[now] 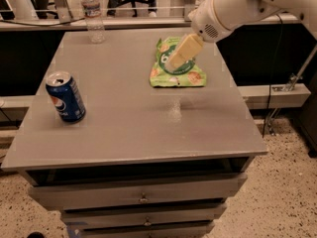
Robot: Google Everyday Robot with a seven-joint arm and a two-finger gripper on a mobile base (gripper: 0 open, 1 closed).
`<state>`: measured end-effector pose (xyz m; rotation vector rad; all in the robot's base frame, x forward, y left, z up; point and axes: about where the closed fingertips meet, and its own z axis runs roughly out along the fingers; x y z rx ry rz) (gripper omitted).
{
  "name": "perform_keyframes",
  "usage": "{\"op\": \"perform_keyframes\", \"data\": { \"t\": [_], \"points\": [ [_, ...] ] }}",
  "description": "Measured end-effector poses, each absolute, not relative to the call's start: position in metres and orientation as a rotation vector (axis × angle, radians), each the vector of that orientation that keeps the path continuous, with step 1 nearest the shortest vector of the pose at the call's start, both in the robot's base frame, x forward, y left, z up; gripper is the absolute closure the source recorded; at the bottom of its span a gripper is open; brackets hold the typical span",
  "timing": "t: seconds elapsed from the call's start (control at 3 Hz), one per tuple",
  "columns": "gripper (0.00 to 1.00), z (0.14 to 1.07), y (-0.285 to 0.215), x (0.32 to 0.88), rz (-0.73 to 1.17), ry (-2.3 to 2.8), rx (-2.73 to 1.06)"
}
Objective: Pick water bottle
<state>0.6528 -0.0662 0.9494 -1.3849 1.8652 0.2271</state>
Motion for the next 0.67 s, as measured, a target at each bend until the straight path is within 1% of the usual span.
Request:
{"op": "perform_keyframes", "data": {
  "t": [0.33,0.67],
  "points": [
    [0.00,0.9660,-0.0164,0.7007,0.334,1.751,-1.238],
    [0.00,0.9659,-0.0163,0.7007,0.334,1.751,-1.238]
  ]
}}
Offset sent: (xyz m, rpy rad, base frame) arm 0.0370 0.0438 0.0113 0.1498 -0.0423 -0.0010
